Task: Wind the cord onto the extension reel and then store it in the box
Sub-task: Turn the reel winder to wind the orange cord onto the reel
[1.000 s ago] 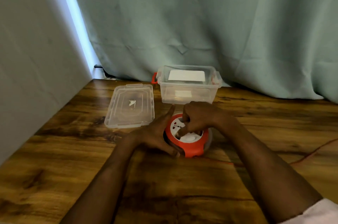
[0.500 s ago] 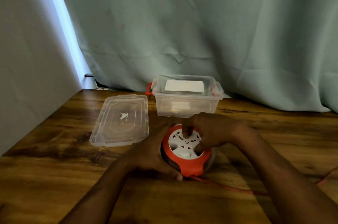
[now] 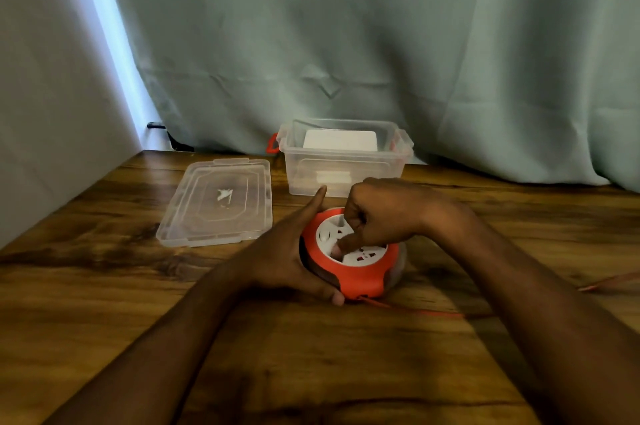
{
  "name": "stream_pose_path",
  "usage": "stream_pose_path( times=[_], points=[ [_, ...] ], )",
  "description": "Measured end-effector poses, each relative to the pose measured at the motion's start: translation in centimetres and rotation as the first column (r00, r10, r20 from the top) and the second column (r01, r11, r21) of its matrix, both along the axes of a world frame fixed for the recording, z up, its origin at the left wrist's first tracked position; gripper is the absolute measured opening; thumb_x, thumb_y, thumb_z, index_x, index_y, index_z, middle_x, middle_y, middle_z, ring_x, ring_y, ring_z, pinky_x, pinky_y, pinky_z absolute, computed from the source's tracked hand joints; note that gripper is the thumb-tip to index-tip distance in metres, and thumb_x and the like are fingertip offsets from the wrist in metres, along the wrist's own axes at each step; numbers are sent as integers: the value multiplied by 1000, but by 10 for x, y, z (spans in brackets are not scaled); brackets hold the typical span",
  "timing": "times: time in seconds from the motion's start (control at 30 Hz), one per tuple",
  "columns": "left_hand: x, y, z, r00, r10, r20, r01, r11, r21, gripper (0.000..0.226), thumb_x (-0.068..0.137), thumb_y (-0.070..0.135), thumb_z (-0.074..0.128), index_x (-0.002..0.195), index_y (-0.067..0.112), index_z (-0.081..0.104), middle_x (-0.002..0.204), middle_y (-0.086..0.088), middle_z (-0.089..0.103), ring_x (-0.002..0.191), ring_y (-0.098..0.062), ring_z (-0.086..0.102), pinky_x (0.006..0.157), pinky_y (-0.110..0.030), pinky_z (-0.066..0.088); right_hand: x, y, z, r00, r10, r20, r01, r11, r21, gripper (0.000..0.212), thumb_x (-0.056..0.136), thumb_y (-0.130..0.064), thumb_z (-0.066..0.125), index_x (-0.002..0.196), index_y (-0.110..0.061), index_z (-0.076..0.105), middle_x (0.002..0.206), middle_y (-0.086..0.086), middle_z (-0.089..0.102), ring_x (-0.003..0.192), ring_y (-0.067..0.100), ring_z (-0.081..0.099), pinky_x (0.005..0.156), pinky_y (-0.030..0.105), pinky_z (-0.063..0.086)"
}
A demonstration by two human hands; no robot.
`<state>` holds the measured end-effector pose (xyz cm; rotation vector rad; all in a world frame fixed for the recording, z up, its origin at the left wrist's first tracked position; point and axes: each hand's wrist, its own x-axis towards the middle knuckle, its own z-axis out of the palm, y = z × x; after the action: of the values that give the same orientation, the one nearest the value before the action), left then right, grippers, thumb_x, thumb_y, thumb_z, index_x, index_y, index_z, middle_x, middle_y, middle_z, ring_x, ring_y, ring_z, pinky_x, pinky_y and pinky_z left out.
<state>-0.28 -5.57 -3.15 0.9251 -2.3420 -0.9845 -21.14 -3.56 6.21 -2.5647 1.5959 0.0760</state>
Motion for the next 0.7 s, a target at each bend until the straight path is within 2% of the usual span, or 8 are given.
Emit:
stream_pose_path(
  times=[0.07,0.13,0.17,0.23,0.37,0.47,0.57,0.7],
  points=[
    [0,0,0,1000,-1,-6,1,1000,10,154,44,69,93,158,54,-10,156,28,35,135,6,45,106,-13,44,2,0,0,1000,1,27,-2,999,36,41,88,-58,73,63,-28,60,92,-11,79,82,7,77,56,19,49],
    [2,-3,-1,1000,-7,-17,8,1000,15,152,50,60,97,159,52,-9,148,39,34,129,15,46,100,-6,44,-2,-1,3,998,8,66,-10,1000,18,37,89,-51,76,65,-28,61,78,-15,75,77,3,73,58,21,48],
    [3,-4,-2,1000,-11,-22,12,1000,13,151,52,56,98,160,50,-8,144,46,32,126,21,45,97,-2,43,-6,-1,7,996,20,91,-18,1000,-18,31,87,-47,80,68,-28,64,74,-16,71,75,1,70,59,22,49],
    [4,-6,-3,1000,-15,-20,16,1000,11,148,55,55,97,161,49,-7,142,48,29,126,25,41,95,1,41,-14,-1,15,989,49,141,-43,998,-44,19,80,-36,88,85,-32,70,88,-20,68,83,-1,65,65,23,53],
    [3,-6,-3,1000,-11,-5,11,1000,10,148,54,56,97,161,48,-5,162,22,31,142,1,41,107,-10,43,-19,-4,13,979,33,202,-59,991,124,45,76,-11,90,108,-35,70,103,-26,58,83,-10,60,55,7,48],
    [5,-8,-5,1000,-15,-27,17,999,47,150,53,53,99,161,50,-5,154,37,34,137,11,43,106,-11,44,-19,-10,6,981,20,194,-42,993,110,45,76,-11,90,106,-34,66,116,-19,60,98,2,61,60,16,54],
    [7,-9,-6,999,1,-41,2,998,62,150,52,53,100,161,50,-4,137,56,34,126,26,43,96,-2,43,-21,-11,5,987,9,157,-24,995,97,45,75,-15,90,101,-32,58,111,-18,59,95,4,59,59,16,48],
    [6,-7,-4,999,17,-36,-14,998,62,154,46,61,98,161,49,-3,151,32,36,133,9,46,101,-9,46,-20,-9,4,990,0,143,-14,996,93,49,72,-22,92,99,-30,51,103,-17,59,92,6,60,58,19,45]
  ],
)
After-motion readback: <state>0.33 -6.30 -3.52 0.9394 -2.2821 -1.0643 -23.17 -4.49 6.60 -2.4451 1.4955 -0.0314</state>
